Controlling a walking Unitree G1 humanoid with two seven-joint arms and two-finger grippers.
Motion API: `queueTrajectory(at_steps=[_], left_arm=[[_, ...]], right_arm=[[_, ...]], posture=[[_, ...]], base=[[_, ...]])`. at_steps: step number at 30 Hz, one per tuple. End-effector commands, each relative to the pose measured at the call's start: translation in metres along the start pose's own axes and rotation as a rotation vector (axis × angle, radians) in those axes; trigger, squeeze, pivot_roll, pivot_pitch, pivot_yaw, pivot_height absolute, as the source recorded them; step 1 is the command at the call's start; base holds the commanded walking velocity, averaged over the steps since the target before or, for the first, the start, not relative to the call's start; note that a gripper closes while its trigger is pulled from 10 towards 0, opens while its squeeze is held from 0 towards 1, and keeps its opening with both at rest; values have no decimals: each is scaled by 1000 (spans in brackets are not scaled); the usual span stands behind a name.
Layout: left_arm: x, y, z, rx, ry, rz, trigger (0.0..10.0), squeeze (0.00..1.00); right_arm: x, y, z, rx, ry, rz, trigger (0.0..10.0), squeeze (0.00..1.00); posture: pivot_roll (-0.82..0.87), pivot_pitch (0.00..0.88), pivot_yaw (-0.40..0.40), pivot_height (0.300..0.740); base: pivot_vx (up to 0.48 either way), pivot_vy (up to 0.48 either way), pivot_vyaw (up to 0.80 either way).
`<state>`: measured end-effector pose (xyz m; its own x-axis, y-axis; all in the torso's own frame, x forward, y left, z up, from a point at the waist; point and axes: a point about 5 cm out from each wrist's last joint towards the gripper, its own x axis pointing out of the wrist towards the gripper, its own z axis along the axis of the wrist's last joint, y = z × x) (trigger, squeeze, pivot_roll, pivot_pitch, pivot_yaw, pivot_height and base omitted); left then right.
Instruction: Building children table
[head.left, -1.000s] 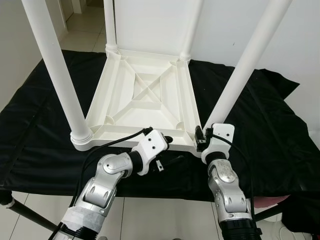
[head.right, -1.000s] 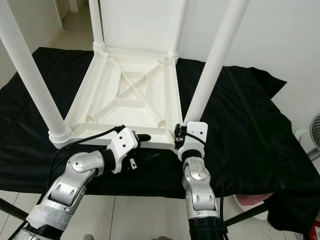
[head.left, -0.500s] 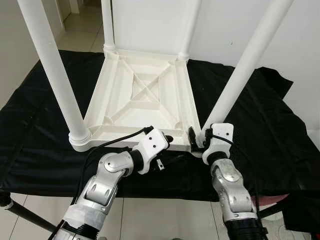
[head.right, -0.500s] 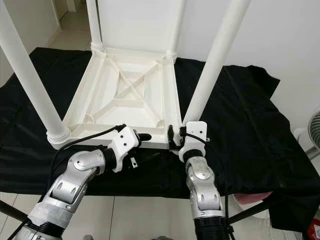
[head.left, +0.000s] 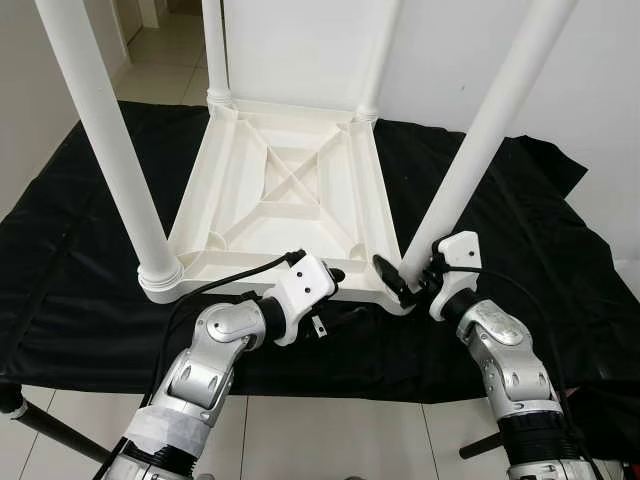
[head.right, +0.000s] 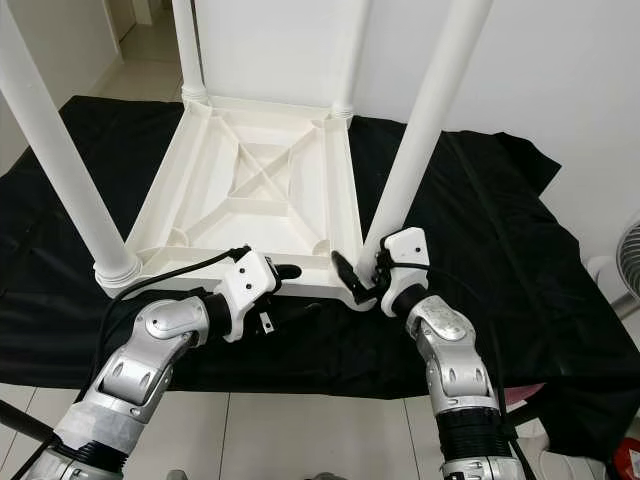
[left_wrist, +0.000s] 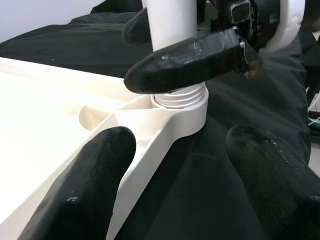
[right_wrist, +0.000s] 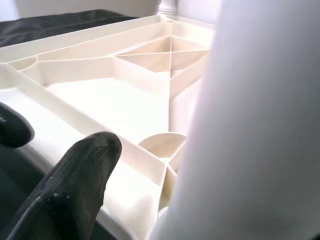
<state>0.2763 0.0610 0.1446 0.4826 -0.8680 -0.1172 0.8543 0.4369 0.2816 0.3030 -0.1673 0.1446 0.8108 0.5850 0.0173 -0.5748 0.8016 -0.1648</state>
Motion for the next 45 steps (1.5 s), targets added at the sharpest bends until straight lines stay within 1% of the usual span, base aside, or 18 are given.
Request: queueTrajectory(at_steps=[1, 7, 12, 13, 14, 15, 16, 17, 25, 26, 28, 29, 34, 36, 41, 42, 44, 45], left_arm=[[2, -1, 3, 6, -8, 50, 10000, 0], [2, -5, 3, -2, -11, 42, 10000, 0], [3, -9, 2, -8, -10, 34, 10000, 0], [4, -12, 1, -11, -9, 29, 10000, 0], [4, -12, 1, -11, -9, 29, 10000, 0], [4, -14, 0, -14, -8, 26, 10000, 0], [4, -14, 0, -14, -8, 26, 10000, 0], [5, -16, 0, -18, -8, 23, 10000, 0], [5, -16, 0, -19, -7, 24, 10000, 0], [4, -15, 0, -18, -6, 28, 10000, 0], [4, -15, 0, -18, -6, 28, 10000, 0], [4, -14, 0, -17, -6, 33, 10000, 0], [4, -15, 0, -17, -6, 34, 10000, 0], [4, -16, -1, -18, -4, 35, 10000, 0], [4, -17, -2, -19, -3, 35, 10000, 0], [4, -17, -2, -19, -3, 34, 10000, 0], [4, -17, -2, -19, -3, 34, 10000, 0], [4, -16, -3, -18, -3, 33, 10000, 0]], right_arm=[[0, -2, -2, -27, 20, 102, 10000, 0], [1, -9, -7, -60, 62, 175, 10000, 0], [2, -12, -11, -74, 80, 188, 10000, 0], [2, -13, -13, -74, 88, 193, 7765, 0], [2, -13, -13, -74, 88, 193, 7765, 0], [3, -13, -17, -68, 99, 200, 2078, 0], [3, -13, -17, -68, 99, 200, 2078, 0], [3, -11, -21, -58, 109, 211, 0, 0], [9, -1, -32, -22, 105, 208, 0, 0], [11, 0, -32, -11, 98, 179, 3765, 0], [11, 0, -32, -11, 98, 179, 3765, 0], [14, 1, -33, 5, 98, 137, 10000, 0], [15, 2, -33, 7, 101, 101, 10000, 0], [18, 6, -32, 25, 89, -7, 10000, 0], [18, 12, -30, 59, 67, -116, 10000, 0], [17, 15, -28, 66, 59, -178, 10000, 0], [17, 15, -28, 66, 59, -178, 10000, 0], [17, 17, -27, 80, 53, -268, 10000, 0]], posture=[[-25, 16, -74, 740], [-19, 14, -80, 740], [-19, 12, -84, 740], [-19, 12, -84, 740], [-19, 12, -84, 740], [-19, 8, -86, 740], [-19, 8, -86, 740], [-18, 8, -88, 740], [-8, 3, -97, 740], [-5, 0, -100, 740], [-5, 0, -100, 740], [-3, 0, -103, 740], [-4, 0, -104, 740], [-5, 0, -107, 740], [-8, 0, -108, 740], [-10, 0, -109, 740], [-10, 0, -109, 740], [-12, 0, -111, 740]], base=[[0, 0, 0], [0, 0, 0], [0, 0, 0], [0, 0, 0], [0, 0, 0], [0, 0, 0], [0, 0, 0], [0, 0, 0], [0, 0, 0], [0, 0, 0], [0, 0, 0], [0, 0, 0], [0, 0, 0], [0, 0, 0], [0, 0, 0], [0, 0, 0], [0, 0, 0], [0, 0, 0]])
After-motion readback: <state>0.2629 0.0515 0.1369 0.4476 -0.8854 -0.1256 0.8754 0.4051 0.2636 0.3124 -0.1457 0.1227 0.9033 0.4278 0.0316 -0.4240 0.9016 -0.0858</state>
